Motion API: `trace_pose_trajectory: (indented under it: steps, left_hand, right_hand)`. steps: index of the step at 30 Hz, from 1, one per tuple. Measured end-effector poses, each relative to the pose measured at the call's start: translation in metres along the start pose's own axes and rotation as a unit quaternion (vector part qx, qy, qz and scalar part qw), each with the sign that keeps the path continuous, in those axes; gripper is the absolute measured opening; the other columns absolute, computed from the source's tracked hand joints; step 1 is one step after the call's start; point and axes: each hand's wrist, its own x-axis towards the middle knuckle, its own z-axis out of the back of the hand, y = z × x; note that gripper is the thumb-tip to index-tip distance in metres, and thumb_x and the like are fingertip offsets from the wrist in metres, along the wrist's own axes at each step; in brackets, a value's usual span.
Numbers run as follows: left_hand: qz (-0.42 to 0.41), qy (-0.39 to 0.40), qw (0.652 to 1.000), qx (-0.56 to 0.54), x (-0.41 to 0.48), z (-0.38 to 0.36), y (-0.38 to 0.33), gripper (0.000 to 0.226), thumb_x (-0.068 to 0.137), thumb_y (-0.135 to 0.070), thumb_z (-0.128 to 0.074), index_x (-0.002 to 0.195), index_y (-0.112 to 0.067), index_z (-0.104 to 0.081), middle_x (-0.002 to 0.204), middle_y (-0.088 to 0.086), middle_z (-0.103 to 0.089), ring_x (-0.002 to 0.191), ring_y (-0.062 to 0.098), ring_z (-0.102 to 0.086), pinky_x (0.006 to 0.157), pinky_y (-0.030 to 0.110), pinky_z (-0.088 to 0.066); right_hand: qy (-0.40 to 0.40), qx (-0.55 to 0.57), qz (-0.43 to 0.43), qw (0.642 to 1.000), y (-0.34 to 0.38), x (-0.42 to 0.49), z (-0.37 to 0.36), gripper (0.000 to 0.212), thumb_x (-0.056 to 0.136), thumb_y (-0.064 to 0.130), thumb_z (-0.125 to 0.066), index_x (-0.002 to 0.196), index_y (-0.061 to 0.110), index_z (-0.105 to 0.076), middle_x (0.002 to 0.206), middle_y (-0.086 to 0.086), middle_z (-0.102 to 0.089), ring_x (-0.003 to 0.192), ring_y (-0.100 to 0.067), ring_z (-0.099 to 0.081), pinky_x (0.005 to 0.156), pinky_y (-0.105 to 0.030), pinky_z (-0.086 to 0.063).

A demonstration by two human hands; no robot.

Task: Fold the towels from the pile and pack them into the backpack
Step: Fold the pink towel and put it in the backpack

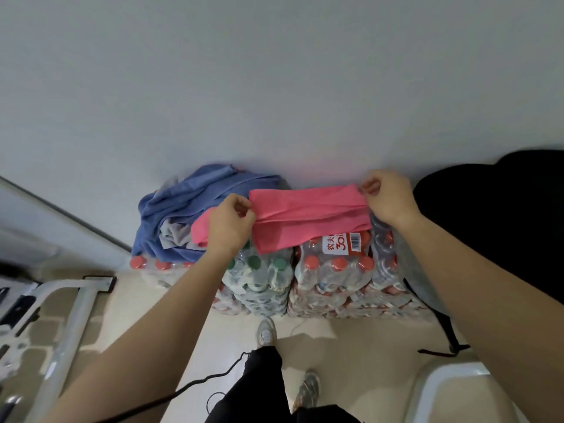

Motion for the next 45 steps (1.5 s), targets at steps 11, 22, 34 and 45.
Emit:
trace_pose_trajectory:
  steps: [11, 22, 34, 45]
  left_hand:
    - [-0.052, -0.139, 0.984, -0.099, 0.038, 0.023, -0.047, 0.013, 0.083, -0.006, -0.058, 0.092, -0.014, -0.064, 0.088, -0.005, -0.067, 0.079, 0.007, -0.061, 0.074, 0.015, -0.046]
    - [-0.123, -0.024, 0.989, 0.085, -0.006, -0.038, 0.015, 0.020, 0.069, 0.006, -0.061, 0.080, -0.010, -0.066, 0.087, 0.003, -0.061, 0.076, 0.023, -0.057, 0.068, 0.036, -0.047]
    - [-0.051, -0.022, 0.995, 0.084, -0.036, -0.052, 0.039, 0.016, 0.072, 0.006, -0.060, 0.078, -0.008, -0.066, 0.090, 0.005, -0.059, 0.075, 0.022, -0.055, 0.069, 0.031, -0.044]
    - [-0.211, -0.007, 0.898, 0.385, -0.045, -0.060, 0.050, 0.016, 0.069, -0.012, -0.074, 0.083, -0.015, -0.070, 0.093, 0.005, -0.058, 0.085, 0.030, -0.052, 0.066, 0.040, -0.044]
  right_hand:
    - [-0.091, 0.064, 0.070, 0.991, 0.051, 0.034, 0.039, 0.028, 0.085, -0.009, -0.056, 0.089, 0.013, -0.073, 0.089, 0.003, -0.067, 0.080, -0.011, -0.060, 0.069, 0.000, -0.037]
    - [0.037, -0.061, 0.031, 0.997, -0.006, 0.020, -0.023, 0.039, 0.077, -0.020, -0.055, 0.086, 0.015, -0.070, 0.099, -0.007, -0.069, 0.094, -0.024, -0.065, 0.089, -0.034, -0.052]
    - [0.083, -0.114, -0.004, 0.990, -0.024, 0.005, -0.037, 0.036, 0.082, -0.017, -0.055, 0.099, 0.010, -0.071, 0.111, -0.009, -0.069, 0.102, -0.025, -0.065, 0.097, -0.038, -0.052]
    - [0.099, -0.365, 0.148, 0.914, -0.028, -0.023, -0.051, 0.025, 0.091, 0.014, -0.056, 0.115, 0.015, -0.065, 0.119, -0.006, -0.057, 0.109, -0.025, -0.054, 0.088, -0.040, -0.052]
